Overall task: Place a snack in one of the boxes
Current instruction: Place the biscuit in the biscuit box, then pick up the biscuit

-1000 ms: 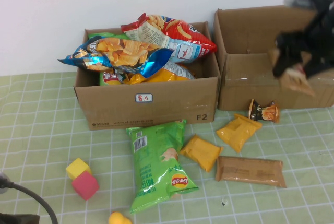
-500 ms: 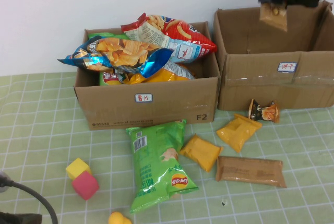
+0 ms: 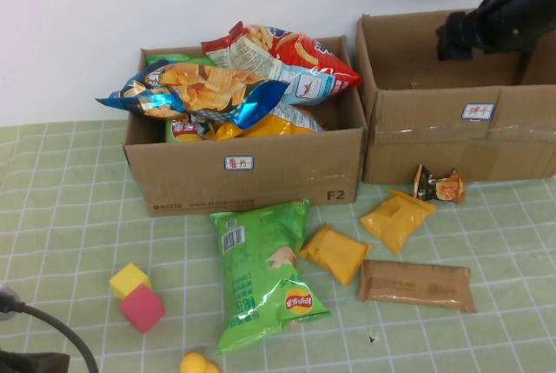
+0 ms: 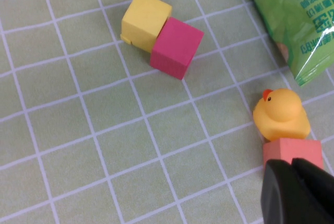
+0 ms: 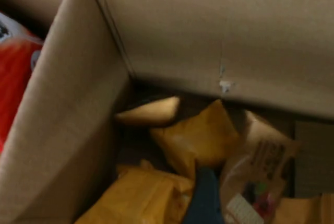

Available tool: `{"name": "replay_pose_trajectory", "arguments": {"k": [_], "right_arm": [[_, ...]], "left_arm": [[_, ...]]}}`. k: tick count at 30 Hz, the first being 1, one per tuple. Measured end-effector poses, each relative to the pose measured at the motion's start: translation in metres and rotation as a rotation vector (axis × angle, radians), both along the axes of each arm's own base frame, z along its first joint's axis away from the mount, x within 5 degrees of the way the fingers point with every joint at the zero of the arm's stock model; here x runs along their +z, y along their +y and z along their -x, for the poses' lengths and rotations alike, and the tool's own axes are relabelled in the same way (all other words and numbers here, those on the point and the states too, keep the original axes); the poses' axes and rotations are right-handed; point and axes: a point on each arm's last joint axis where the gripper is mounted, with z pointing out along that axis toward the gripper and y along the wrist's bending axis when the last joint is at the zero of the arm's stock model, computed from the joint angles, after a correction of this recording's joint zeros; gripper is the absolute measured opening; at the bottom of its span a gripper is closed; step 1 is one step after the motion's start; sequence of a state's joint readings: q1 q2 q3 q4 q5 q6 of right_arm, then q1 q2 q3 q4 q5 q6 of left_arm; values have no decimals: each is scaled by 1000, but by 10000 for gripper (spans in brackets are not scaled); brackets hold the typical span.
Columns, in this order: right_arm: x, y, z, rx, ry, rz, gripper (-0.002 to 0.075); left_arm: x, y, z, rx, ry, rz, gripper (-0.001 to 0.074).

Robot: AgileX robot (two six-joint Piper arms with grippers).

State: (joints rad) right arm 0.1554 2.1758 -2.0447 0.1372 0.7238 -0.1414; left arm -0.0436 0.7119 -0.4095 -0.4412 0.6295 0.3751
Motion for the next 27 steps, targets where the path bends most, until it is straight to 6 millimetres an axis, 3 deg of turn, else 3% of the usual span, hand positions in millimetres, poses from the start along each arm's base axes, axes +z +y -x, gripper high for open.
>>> {"name": "replay_pose_trajectory", "arguments": {"k": [4, 7, 15, 20, 23, 27], "right_arm": [[10, 0, 5, 11, 19, 1, 512], [32, 3, 16, 91, 34, 21, 472], [120, 10, 77, 314, -57, 56, 410], [157, 6, 117, 425, -70, 110, 340], [162, 4, 131, 468, -67, 139, 332], [138, 2, 142, 548, 20, 182, 330]], "left_arm": [[0, 0, 0, -3, -1, -3, -3], [0, 0, 0, -4, -3, -4, -3], [1, 1, -2, 6, -26, -9, -3], [-1, 1, -1, -11, -28, -27, -2], [-6, 2, 0, -17, -26, -39, -3], [-7, 2, 0, -21, -22, -44, -3]]}}
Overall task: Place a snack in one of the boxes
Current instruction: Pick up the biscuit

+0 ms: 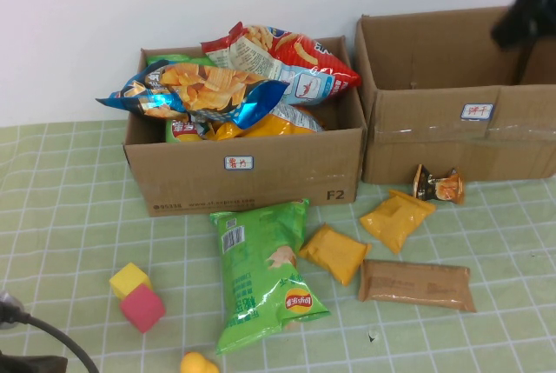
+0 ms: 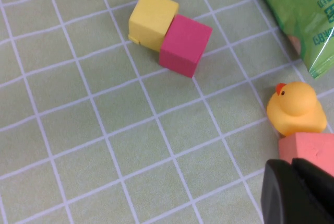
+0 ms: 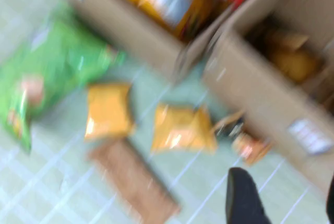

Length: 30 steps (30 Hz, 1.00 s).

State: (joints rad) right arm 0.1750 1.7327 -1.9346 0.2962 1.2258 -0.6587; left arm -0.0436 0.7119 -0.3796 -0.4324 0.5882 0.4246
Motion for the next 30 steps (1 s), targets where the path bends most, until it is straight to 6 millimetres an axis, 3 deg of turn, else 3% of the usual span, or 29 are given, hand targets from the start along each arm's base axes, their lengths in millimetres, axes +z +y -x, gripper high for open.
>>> {"name": "replay_pose_trajectory", "arguments": {"k": [5, 12, 17, 22, 30], "right_arm": [[-58, 3, 12, 83, 104, 48, 330], [-149, 38, 36, 310, 92, 93, 352], [-187, 58, 49, 365, 18, 139, 449], [-218, 68, 42, 301, 58, 132, 586], [-270, 66, 34, 251, 203, 206, 622]], "left_arm": [[3, 0, 3, -1, -26, 0, -3], [10, 0, 11, -4, -88, 3, -3], [10, 0, 12, -6, -93, 4, -2], [10, 0, 12, -6, -93, 6, -2], [5, -1, 14, -7, -66, 18, -3]]}}
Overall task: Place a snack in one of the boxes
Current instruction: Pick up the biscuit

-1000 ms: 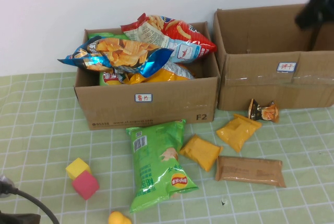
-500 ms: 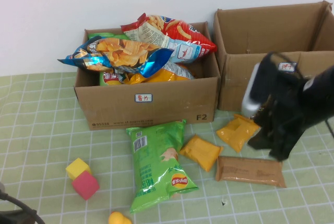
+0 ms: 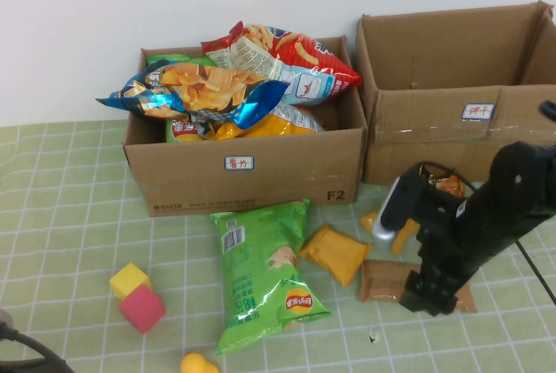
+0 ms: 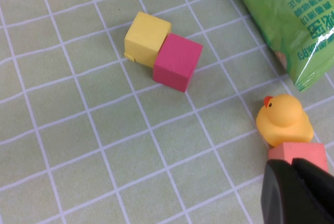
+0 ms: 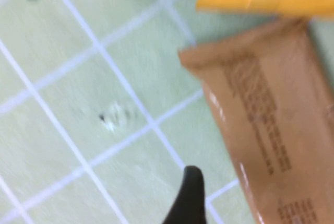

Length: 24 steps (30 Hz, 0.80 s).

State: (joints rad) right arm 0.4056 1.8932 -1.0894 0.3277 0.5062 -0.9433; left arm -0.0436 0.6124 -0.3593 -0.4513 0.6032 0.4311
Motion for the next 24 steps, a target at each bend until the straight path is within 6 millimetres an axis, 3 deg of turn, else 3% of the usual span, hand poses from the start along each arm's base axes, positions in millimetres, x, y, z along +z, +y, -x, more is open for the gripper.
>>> {"name": "replay_pose_trajectory", "arguments": {"k": [4, 14, 24], "right_arm": [[-13, -3, -2, 36, -1, 59, 624], [-16, -4, -12, 38, -101, 78, 624], [-34, -3, -10, 25, -31, 84, 612]], "left_arm": [[0, 0, 0, 1, 0, 4, -3], [0, 0, 0, 1, 0, 6, -3], [1, 0, -1, 4, -7, 5, -2]]}}
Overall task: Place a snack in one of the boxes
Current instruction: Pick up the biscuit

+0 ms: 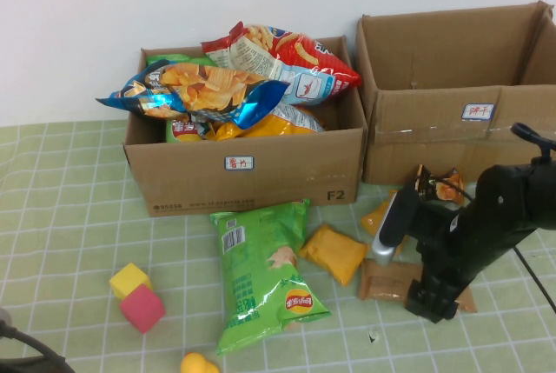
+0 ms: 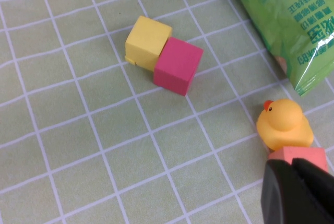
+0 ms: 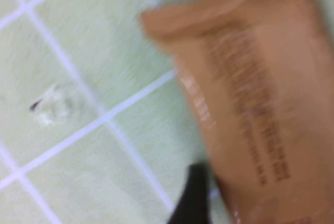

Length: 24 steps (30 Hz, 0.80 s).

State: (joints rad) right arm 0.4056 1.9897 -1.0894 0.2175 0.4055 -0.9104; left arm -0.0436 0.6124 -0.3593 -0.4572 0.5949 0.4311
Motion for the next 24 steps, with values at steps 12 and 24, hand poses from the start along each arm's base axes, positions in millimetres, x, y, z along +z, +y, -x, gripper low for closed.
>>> {"name": "replay_pose_trajectory", "arguments": {"k": [12, 24], "right_arm": [[-5, 0, 3, 22, 46, 15, 480], [27, -3, 6, 66, -25, 20, 463]], "left_arm": [[0, 0, 0, -1, -3, -2, -3], [0, 0, 0, 0, -4, -2, -2]]}}
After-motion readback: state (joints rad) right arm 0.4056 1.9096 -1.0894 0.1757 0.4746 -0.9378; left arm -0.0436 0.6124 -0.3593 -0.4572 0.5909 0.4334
